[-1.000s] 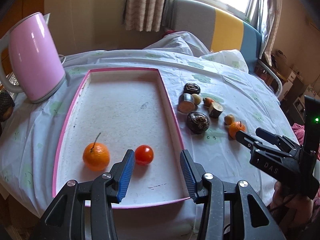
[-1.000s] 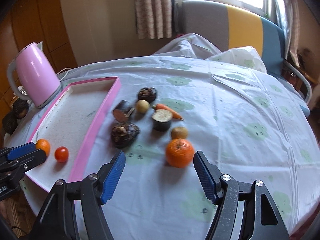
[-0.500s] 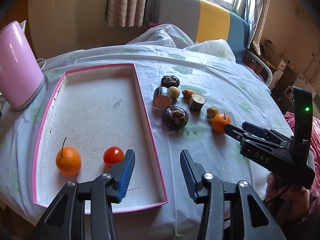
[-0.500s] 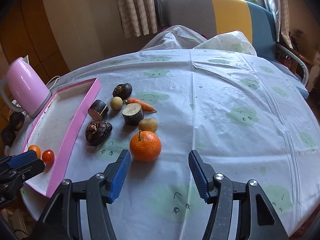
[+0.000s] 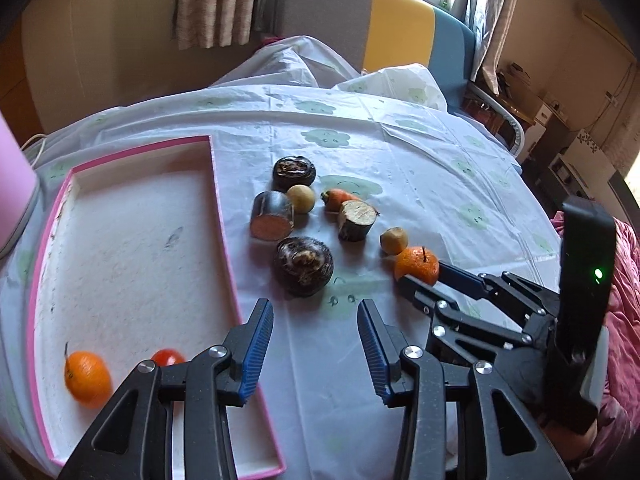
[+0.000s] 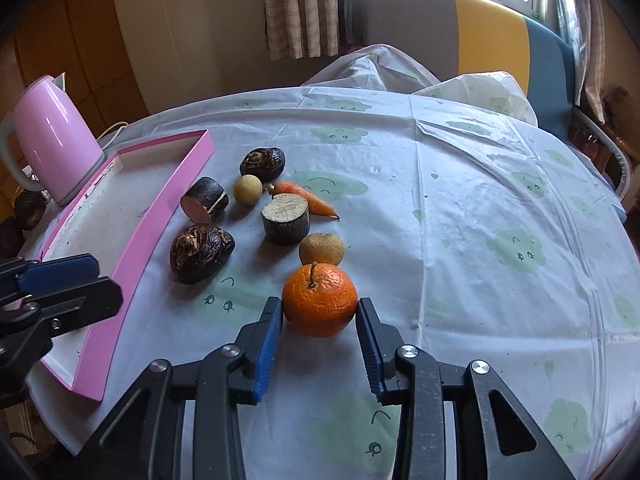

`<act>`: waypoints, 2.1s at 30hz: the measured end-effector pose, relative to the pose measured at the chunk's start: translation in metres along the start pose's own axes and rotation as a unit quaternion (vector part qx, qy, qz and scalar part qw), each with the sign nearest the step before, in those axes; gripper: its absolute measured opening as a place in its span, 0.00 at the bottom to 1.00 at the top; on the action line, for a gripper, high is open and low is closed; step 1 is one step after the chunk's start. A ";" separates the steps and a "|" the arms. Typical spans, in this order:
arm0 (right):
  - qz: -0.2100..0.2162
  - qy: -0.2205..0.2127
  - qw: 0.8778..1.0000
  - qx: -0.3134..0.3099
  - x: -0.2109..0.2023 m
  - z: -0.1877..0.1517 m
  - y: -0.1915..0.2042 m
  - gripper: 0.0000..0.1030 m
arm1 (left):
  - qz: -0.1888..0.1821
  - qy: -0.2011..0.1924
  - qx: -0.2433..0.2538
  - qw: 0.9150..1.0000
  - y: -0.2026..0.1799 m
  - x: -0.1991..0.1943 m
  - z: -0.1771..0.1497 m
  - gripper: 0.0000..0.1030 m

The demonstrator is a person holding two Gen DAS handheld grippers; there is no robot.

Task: Organize fruits
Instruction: 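Grasp the dark brown bulb with the left tool while the right tool grasps the large orange, then carry the bulb into the tray with the left tool while the right tool places the orange there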

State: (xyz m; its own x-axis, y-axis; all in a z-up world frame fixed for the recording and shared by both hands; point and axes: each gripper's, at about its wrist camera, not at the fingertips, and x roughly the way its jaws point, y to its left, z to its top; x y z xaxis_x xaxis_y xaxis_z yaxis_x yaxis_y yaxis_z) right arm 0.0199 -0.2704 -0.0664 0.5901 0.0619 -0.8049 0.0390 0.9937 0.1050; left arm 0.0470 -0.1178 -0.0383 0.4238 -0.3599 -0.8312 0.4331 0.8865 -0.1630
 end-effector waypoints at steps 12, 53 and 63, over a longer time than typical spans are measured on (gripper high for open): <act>0.009 0.001 1.000 0.004 0.001 0.001 -0.004 0.38 | 0.025 0.040 0.019 0.999 -0.006 0.050 0.026 0.46; 0.003 0.001 1.000 0.002 -0.010 -0.006 -0.002 0.37 | 0.035 -0.011 -0.005 0.999 0.000 0.006 -0.005 0.46; 0.006 -0.008 1.000 -0.019 -0.024 -0.007 0.015 0.37 | 0.044 -0.043 -0.041 0.997 0.023 -0.026 -0.014 0.46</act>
State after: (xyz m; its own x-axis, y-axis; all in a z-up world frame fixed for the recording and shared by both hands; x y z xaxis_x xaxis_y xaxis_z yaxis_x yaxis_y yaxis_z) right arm 0.0009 -0.2566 -0.0500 0.6033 0.0735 -0.7941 0.0013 0.9957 0.0931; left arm 0.0348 -0.0836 -0.0278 0.5248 -0.3005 -0.7964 0.3258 0.9353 -0.1382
